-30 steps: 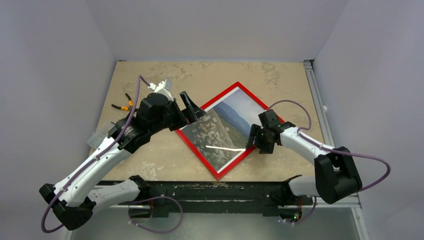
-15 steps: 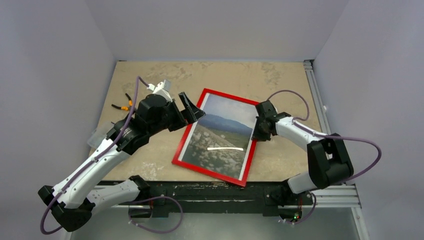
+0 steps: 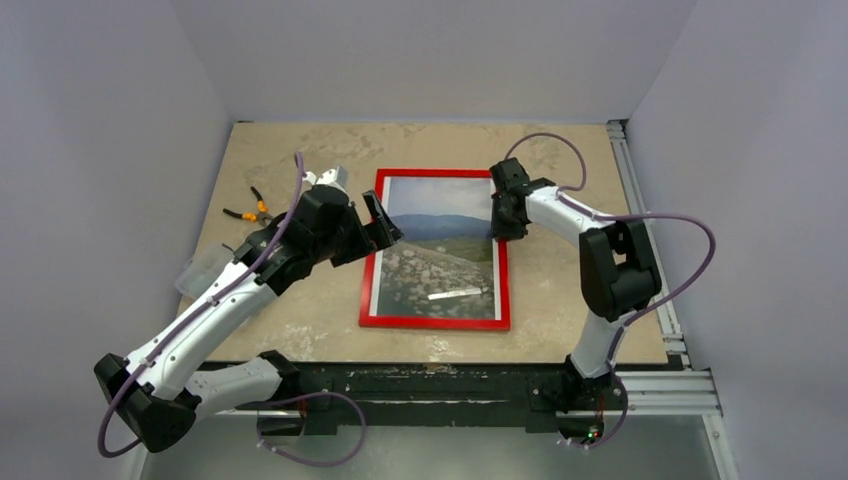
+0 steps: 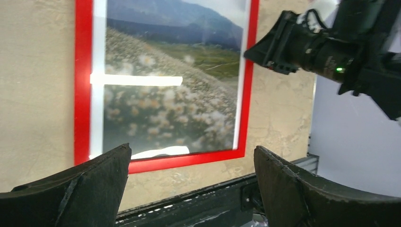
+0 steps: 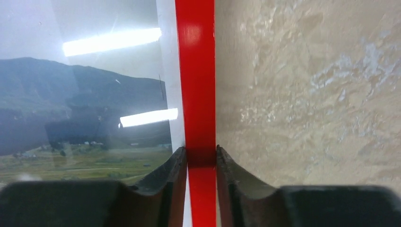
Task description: Put the photo into the frame
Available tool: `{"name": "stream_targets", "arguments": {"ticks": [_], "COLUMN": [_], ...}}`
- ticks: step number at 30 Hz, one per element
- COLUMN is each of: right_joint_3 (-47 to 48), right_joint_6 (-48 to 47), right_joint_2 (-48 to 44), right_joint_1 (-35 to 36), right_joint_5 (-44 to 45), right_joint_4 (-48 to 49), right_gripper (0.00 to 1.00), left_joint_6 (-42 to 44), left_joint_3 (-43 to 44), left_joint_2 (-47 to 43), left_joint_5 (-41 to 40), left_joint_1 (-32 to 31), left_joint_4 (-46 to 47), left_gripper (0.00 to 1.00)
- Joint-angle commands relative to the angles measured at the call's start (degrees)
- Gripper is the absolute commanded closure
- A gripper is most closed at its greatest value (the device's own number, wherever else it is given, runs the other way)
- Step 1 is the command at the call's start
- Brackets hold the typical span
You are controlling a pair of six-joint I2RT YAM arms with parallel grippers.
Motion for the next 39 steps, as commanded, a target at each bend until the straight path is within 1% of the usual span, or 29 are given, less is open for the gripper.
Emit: {"name": "stream_targets", "arguments": {"ticks": [1, 2, 3, 4, 6, 9, 13, 17, 20, 23, 28, 32, 35, 39], "right_joint_3": [7.05, 7.12, 6.81, 6.33, 4.77, 0.05, -8.58, -16.39, -20.86, -22.95, -24.80, -25.77, -25.99, -25.97], "right_joint_6": [-2.11, -2.19, -2.00, -1.79, -0.98, 0.27, 3.39, 6.00, 8.02, 9.28, 10.34, 10.70, 10.58, 10.28], "right_joint_2": [1.21, 1.01, 0.52, -0.10, -1.86, -5.93, -10.78, -13.95, -15.06, -15.65, -17.91, -20.05, -21.10, -21.84], "right_joint_1": [-1.05, -1.13, -1.13, -1.18, -1.42, -2.10, -3.66, -4.29, -4.34, -4.33, -4.33, -4.39, -4.61, -4.82], "right_joint_5": [4.98, 4.66, 4.35, 3.91, 2.68, -1.21, -8.63, -15.83, -20.41, -22.87, -24.07, -23.90, -22.97, -23.61], "right_joint_4": [-0.35, -0.41, -0.49, -0.62, -0.80, 0.15, 2.77, 7.07, 10.21, 11.71, 12.18, 11.87, 11.57, 11.07], "right_gripper": [0.57, 0.44, 0.33, 0.26, 0.19, 0.14, 0.12, 0.12, 0.12, 0.12, 0.13, 0.13, 0.14, 0.14], "left_joint_6": [1.87, 2.02, 2.24, 2.34, 2.68, 3.34, 4.72, 5.64, 5.35, 4.36, 3.38, 2.72, 2.34, 2.13], "left_joint_3": [-3.07, -4.06, -5.10, -6.37, -9.61, -14.19, -19.36, -21.43, -22.23, -22.82, -21.24, -17.88, -16.11, -15.74], "left_joint_2": [0.80, 1.20, 1.75, 2.30, 3.25, 5.09, 7.94, 11.11, 14.36, 18.05, 24.92, 28.94, 30.20, 29.98], "left_joint_5": [-0.81, -0.63, -0.23, 0.29, 1.37, 2.31, 5.09, 8.14, 10.55, 12.91, 14.40, 13.95, 13.05, 12.60], "left_joint_1": [3.00, 3.73, 4.46, 5.39, 7.12, 9.48, 11.90, 12.24, 12.22, 12.06, 9.79, 6.44, 4.82, 4.61], "left_joint_4": [-1.22, -1.04, -0.60, -0.09, 1.47, 4.37, 10.30, 16.65, 20.64, 24.54, 28.77, 28.93, 28.11, 27.71], "left_gripper": [0.02, 0.02, 0.02, 0.02, 0.02, 0.02, 0.02, 0.02, 0.03, 0.03, 0.04, 0.05, 0.05, 0.05]}}
